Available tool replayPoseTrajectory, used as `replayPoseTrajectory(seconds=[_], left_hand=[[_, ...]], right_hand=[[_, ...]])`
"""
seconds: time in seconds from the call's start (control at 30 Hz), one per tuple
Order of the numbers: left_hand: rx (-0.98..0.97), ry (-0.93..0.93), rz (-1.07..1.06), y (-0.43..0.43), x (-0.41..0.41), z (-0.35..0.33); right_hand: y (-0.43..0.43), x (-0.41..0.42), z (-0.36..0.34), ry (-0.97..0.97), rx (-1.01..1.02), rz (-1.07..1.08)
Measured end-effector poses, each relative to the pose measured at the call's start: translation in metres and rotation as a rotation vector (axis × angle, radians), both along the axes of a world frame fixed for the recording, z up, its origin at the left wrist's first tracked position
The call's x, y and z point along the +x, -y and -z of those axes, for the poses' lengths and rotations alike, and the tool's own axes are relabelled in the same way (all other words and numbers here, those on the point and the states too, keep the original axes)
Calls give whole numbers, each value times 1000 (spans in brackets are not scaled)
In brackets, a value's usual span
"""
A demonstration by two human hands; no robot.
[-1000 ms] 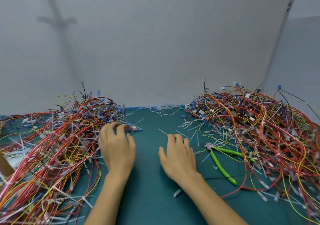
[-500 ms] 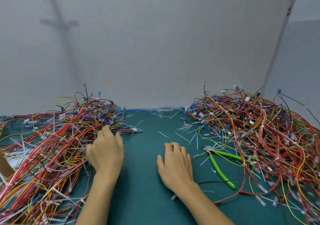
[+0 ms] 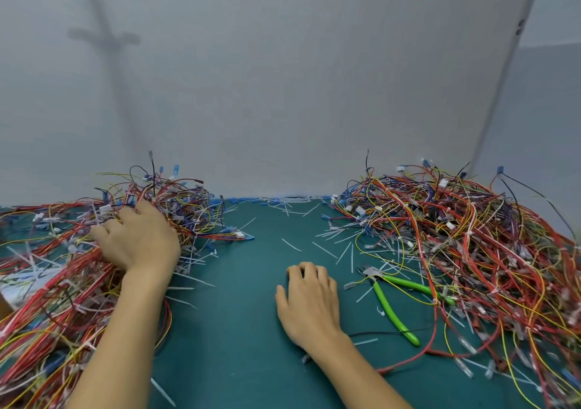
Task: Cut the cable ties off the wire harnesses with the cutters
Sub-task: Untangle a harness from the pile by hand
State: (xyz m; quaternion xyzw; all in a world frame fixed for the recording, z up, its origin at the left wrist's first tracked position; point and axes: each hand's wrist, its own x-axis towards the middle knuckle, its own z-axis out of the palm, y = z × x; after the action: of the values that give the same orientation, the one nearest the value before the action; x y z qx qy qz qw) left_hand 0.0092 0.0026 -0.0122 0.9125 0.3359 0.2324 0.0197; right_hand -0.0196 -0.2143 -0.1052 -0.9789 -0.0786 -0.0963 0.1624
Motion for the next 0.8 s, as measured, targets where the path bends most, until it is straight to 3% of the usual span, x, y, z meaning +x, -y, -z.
replayPoseTrajectory(seconds=[0.27,0.5,0.57,0.67,0.73,0.8], left_hand=[[45,-66,93,14,8,-20],[-195,373,517,70,6,-32],[-258,440,605,87,3,-35],[-383,489,738,109,-5,-31],[-419,434,802,120,-10,-21],[-439,351,844,127,-14,-9]], right_hand=[[1,0,-1,5,13,1],[4,1,-9,85,217,-54],[4,2,-18,134,394,-88],[6,1,-37,155,874,-101],[9,0,-52,77,1216,-125],[17,2,-61,-16,1407,-115]])
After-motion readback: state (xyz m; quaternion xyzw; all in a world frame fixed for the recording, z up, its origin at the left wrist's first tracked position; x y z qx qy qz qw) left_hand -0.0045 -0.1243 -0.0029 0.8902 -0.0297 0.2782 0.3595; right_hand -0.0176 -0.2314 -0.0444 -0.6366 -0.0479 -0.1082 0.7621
